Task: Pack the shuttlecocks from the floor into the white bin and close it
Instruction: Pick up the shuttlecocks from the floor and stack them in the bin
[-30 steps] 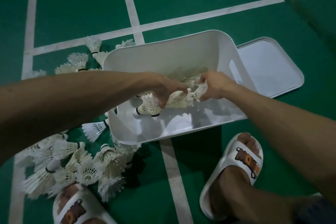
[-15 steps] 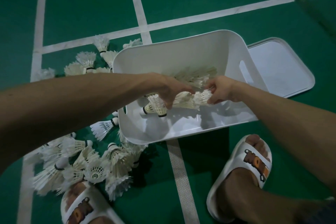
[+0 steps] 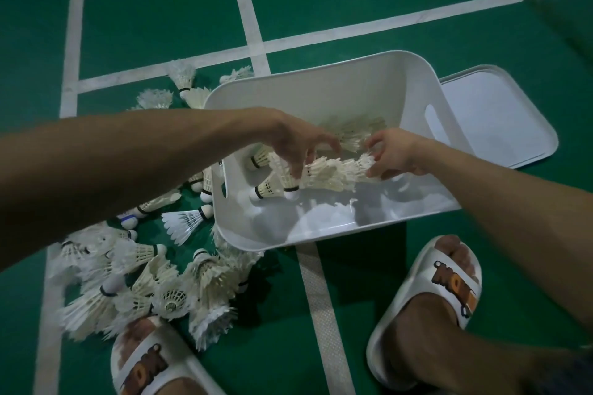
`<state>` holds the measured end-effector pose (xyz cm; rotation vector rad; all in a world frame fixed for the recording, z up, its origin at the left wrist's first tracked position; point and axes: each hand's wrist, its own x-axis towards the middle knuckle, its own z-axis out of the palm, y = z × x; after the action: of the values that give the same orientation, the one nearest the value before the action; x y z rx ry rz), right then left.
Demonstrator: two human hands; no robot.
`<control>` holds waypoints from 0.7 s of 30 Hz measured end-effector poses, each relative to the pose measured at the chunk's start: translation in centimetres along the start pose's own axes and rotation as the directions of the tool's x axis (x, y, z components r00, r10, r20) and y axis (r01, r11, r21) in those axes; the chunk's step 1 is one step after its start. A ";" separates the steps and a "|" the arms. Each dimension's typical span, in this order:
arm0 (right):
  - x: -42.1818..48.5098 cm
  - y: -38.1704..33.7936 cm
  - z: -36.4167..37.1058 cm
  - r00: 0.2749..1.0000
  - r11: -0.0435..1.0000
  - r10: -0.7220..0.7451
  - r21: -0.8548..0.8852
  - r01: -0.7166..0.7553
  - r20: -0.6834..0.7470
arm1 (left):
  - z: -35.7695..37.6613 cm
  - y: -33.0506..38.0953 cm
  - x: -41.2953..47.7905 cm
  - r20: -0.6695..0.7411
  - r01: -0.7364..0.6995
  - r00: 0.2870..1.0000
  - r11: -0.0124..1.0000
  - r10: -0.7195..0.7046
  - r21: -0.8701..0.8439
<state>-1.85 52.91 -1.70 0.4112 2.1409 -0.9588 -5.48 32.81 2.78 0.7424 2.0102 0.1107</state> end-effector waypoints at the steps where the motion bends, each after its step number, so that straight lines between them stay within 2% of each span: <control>1: -0.2 0.0 -0.2 1.000 1.000 -0.007 -0.028 0.007 0.003 | -0.2 0.0 -0.1 -0.016 -0.011 1.000 1.000 0.010 -0.019; 5: -0.7 0.0 -1.1 0.999 0.988 -0.029 -0.150 0.031 0.017 | -0.8 0.8 -0.3 -0.128 -0.061 0.990 0.997 0.054 -0.045; 9: -1.7 -0.5 -1.9 0.997 0.985 -0.076 -0.155 0.076 0.008 | -0.7 1.6 0.0 -0.252 -0.142 0.959 0.989 0.128 -0.037; 15: -3.7 -2.1 -1.8 0.932 0.935 -0.346 0.121 0.333 0.104 | -0.4 3.0 0.7 -0.419 -0.258 0.879 0.966 0.228 -0.015; 18: -3.9 -2.4 -1.8 0.924 0.912 -0.379 0.184 0.366 0.043 | -0.4 3.4 0.6 -0.481 -0.323 0.845 0.939 0.232 -0.115; 21: -3.5 -1.9 -1.9 0.943 0.935 -0.329 0.155 0.319 0.043 | -0.3 3.4 0.6 -0.547 -0.366 0.805 0.918 0.231 -0.151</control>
<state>-1.49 53.09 2.68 0.0900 2.1219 -1.3014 -4.38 35.94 3.69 0.9334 2.3029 0.8219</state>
